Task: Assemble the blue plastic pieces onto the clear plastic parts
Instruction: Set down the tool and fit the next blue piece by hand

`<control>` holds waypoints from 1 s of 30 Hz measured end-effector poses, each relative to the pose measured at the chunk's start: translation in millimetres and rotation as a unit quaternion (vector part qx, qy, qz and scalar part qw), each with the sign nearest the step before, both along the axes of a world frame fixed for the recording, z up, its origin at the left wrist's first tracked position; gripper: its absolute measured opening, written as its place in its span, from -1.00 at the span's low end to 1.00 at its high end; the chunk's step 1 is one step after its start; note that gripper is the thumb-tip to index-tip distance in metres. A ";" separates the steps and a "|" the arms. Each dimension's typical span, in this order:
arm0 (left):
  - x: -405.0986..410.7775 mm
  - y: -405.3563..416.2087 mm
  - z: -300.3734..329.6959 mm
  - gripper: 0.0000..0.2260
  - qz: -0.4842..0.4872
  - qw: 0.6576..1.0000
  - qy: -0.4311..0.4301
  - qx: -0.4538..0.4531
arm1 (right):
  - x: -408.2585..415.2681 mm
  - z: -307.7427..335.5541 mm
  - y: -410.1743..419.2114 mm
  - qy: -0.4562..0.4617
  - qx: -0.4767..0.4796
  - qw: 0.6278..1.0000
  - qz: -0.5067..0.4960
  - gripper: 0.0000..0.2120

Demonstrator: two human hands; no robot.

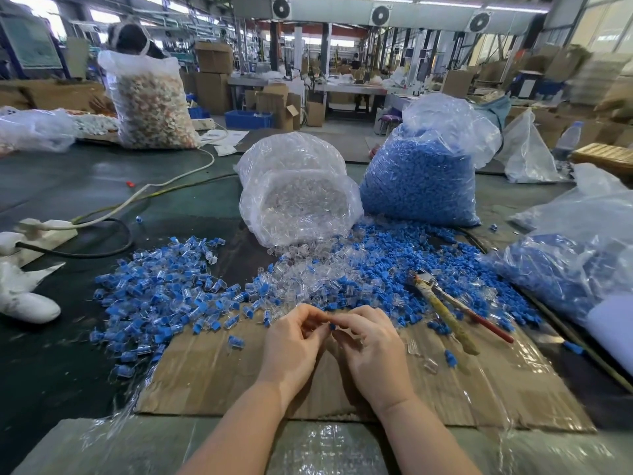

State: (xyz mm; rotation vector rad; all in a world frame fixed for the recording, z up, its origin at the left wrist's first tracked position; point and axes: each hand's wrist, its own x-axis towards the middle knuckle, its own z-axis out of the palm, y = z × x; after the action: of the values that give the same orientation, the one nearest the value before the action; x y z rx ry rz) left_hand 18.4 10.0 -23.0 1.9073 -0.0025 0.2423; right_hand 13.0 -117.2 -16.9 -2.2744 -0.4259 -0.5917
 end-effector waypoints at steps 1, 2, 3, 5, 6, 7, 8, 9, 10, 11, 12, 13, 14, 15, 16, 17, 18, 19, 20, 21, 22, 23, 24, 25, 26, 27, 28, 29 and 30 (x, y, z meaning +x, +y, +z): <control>0.0 0.0 0.2 -0.85 0.000 1.000 0.000 0.002 | 0.1 -0.7 0.1 -0.003 -0.004 1.000 -0.001 -0.83; 0.0 -0.1 0.4 -0.86 0.001 1.000 0.001 0.005 | 0.5 -1.4 0.1 -0.007 -0.006 1.000 -0.005 -0.82; 0.0 -0.3 0.5 -0.87 0.002 1.000 0.001 0.005 | 0.9 -1.5 -0.2 -0.012 -0.005 1.000 -0.010 -0.81; 0.3 -0.6 0.5 -0.88 0.006 1.000 0.002 0.001 | 2.5 0.6 -2.0 -0.016 0.000 0.999 -0.029 -0.80; 0.2 -0.8 0.7 -0.88 0.007 1.000 0.005 0.000 | 3.5 2.5 -3.2 -0.018 -0.001 0.999 -0.044 -0.80; -0.3 -0.7 0.9 -0.89 0.006 1.000 0.009 0.002 | 5.0 4.8 -5.4 -0.024 -0.005 0.998 -0.065 -0.80; -0.7 -0.8 1.3 -0.90 0.004 1.000 0.012 0.006 | 7.1 7.6 -8.4 -0.031 -0.010 0.995 -0.090 -0.80; -1.3 -0.7 1.6 -0.90 0.003 1.000 0.014 0.011 | 9.7 11.0 -12.7 -0.029 -0.014 0.993 -0.116 -0.80; -1.9 -0.5 1.9 -0.91 0.002 1.000 0.013 0.017 | 12.7 14.9 -17.8 -0.016 -0.022 0.990 -0.142 -0.77; -2.4 -0.3 2.4 -0.91 0.002 1.000 0.010 0.019 | 16.1 18.7 -24.2 0.004 -0.036 0.985 -0.170 -0.73; -2.9 -0.3 2.8 -0.90 0.001 1.000 0.009 0.018 | 19.9 22.4 -31.7 0.023 -0.057 0.977 -0.202 -0.69; -3.3 -0.6 3.5 -0.90 0.000 1.000 0.009 0.016 | 23.7 25.8 -41.1 0.044 -0.083 0.966 -0.240 -0.66; -3.5 -0.7 3.9 -0.89 -0.002 1.000 0.010 0.014 | 27.6 29.2 -50.4 0.075 -0.115 0.950 -0.280 -0.62; -3.6 -0.8 4.2 -0.89 -0.001 1.000 0.009 0.013 | 31.3 32.1 -59.9 0.120 -0.154 0.929 -0.316 -0.58; -3.8 -0.7 4.4 -0.89 0.000 1.000 0.007 0.013 | 34.5 34.2 -68.6 0.175 -0.190 0.904 -0.341 -0.51; -4.0 -0.7 4.7 -0.89 0.000 1.000 0.004 0.015 | 37.7 35.7 -76.4 0.234 -0.216 0.880 -0.352 -0.44; -4.2 -0.5 4.9 -0.89 0.000 1.000 0.003 0.016 | 40.8 36.3 -83.3 0.289 -0.229 0.860 -0.353 -0.38; -4.3 -0.4 5.2 -0.89 -0.001 1.000 0.003 0.016 | 43.4 36.5 -89.1 0.334 -0.229 0.845 -0.348 -0.35; -4.5 -0.2 5.5 -0.89 -0.002 1.000 0.004 0.013 | 45.6 36.3 -93.5 0.369 -0.224 0.835 -0.341 -0.35; -4.7 -0.3 5.9 -0.88 -0.003 1.000 0.004 0.010 | 47.0 35.9 -96.6 0.393 -0.222 0.828 -0.334 -0.35; -5.0 -0.2 6.2 -0.88 -0.005 1.000 0.005 0.009 | 48.1 35.6 -98.4 0.407 -0.224 0.822 -0.329 -0.35; -5.0 -0.3 6.5 -0.87 -0.007 1.000 0.006 0.010 | 48.7 35.3 -99.4 0.412 -0.228 0.819 -0.327 -0.37; -5.0 -0.2 6.7 -0.87 -0.008 1.000 0.007 0.011 | 49.5 35.2 -99.8 0.410 -0.233 0.818 -0.329 -0.40; -5.2 -0.2 6.9 -0.88 -0.008 1.000 0.009 0.012 | 50.0 35.2 -100.3 0.404 -0.234 0.820 -0.332 -0.47; -5.3 -0.1 6.9 -0.88 -0.008 1.000 0.010 0.014 | 50.5 35.5 -100.0 0.397 -0.231 0.823 -0.334 -0.55; -5.1 0.2 6.7 -0.88 -0.007 1.000 0.011 0.015 | 51.3 36.1 -99.7 0.390 -0.228 0.828 -0.331 -0.64; -4.9 0.5 6.7 -0.88 -0.006 1.000 0.013 0.017 | 51.7 37.6 -99.3 0.382 -0.228 0.834 -0.327 -0.70; -4.7 0.5 6.8 -0.88 -0.005 1.000 0.014 0.018 | 52.0 39.3 -99.0 0.373 -0.230 0.839 -0.324 -0.75; -4.3 0.7 7.1 -0.88 -0.004 1.000 0.014 0.018 | 51.9 41.6 -98.3 0.364 -0.229 0.844 -0.322 -0.76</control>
State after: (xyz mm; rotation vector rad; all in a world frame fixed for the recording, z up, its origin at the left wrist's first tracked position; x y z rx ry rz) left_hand 14.2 10.6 -15.8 1.9463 0.0037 0.2113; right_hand 64.9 -215.4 24.7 -2.8739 0.6698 0.1405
